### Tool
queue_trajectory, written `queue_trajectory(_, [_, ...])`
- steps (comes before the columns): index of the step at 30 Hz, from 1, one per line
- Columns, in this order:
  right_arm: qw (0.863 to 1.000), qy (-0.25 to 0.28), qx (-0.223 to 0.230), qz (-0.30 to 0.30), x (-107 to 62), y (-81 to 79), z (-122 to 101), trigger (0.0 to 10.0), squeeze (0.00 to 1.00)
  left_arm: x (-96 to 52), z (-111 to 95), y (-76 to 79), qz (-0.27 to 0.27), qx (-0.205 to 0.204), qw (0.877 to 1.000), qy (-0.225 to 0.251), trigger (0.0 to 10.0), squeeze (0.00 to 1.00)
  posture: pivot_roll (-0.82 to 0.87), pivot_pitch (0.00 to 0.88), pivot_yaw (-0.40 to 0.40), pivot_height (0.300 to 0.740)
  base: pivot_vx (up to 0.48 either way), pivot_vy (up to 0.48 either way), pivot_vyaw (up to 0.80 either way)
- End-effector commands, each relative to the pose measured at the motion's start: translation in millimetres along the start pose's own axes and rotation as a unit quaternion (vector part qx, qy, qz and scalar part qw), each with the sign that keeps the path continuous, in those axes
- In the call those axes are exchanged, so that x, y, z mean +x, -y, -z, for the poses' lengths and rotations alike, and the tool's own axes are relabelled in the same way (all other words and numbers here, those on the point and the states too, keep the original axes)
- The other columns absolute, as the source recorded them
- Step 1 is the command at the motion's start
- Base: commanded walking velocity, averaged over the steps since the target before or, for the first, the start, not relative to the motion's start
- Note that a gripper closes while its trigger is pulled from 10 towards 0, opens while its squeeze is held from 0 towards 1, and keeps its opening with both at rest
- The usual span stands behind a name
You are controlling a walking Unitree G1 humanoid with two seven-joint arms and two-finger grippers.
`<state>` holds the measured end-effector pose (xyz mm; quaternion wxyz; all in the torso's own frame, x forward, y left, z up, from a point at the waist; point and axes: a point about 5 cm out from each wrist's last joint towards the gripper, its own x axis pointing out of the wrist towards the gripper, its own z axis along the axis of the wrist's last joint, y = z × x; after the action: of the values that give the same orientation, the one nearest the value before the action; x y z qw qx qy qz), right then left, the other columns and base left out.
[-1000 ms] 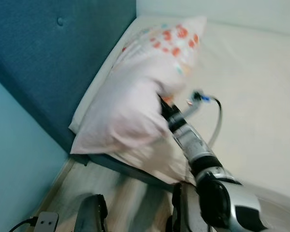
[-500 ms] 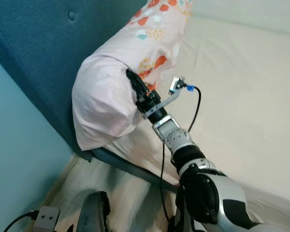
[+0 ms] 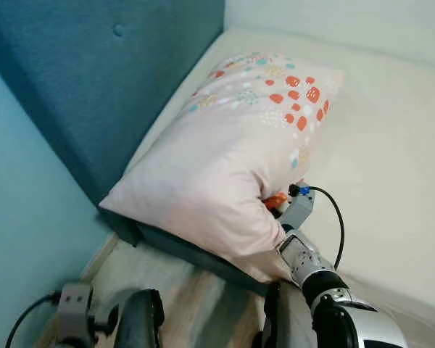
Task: Clean up the room
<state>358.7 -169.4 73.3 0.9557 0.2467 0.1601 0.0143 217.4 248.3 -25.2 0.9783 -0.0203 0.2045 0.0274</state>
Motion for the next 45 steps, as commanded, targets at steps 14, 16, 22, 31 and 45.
queue_trajectory(14, [0.931, 0.039, -0.058, 0.357, -61.8, 129.9, -26, 10.0, 0.0, 27.6, -117, 11.4, 0.165, -0.283, 0.92, 0.216, 10.0, 0.0, 0.14, 0.207, -0.024, 0.535, 0.0, 0.0, 0.0])
queue_trajectory(16, [0.924, 0.066, -0.057, 0.374, -67.7, 135.8, -36, 10.0, 0.0, 26.0, -151, 18.4, 0.222, -0.292, 0.893, 0.262, 10.0, 0.0, 0.13, 0.209, -0.024, 0.535, 0.0, 0.0, 0.0])
queue_trajectory(22, [0.932, 0.1, -0.037, 0.346, -63.2, 123.9, -46, 10.0, 0.0, 33.7, -214, 53.3, 0.28, -0.224, 0.877, 0.32, 10.0, 0.0, 0.11, 0.228, -0.016, 0.535, 0.0, 0.0, 0.0])
queue_trajectory(31, [0.959, 0.094, -0.023, 0.267, -47.2, 81.3, -28, 10.0, 0.0, 57.0, -206, 130.0, 0.368, -0.046, 0.905, 0.209, 10.0, 0.0, 0.09, 0.255, -0.006, 0.535, 0.0, 0.0, 0.0])
queue_trajectory(45, [0.964, 0.097, -0.027, 0.248, -55.7, 68.6, -25, 10.0, 0.0, 78.5, -172, 145.0, 0.226, -0.006, 0.965, 0.13, 10.0, 0.0, 0.05, 0.298, 0.009, 0.535, 0.0, 0.0, 0.0])
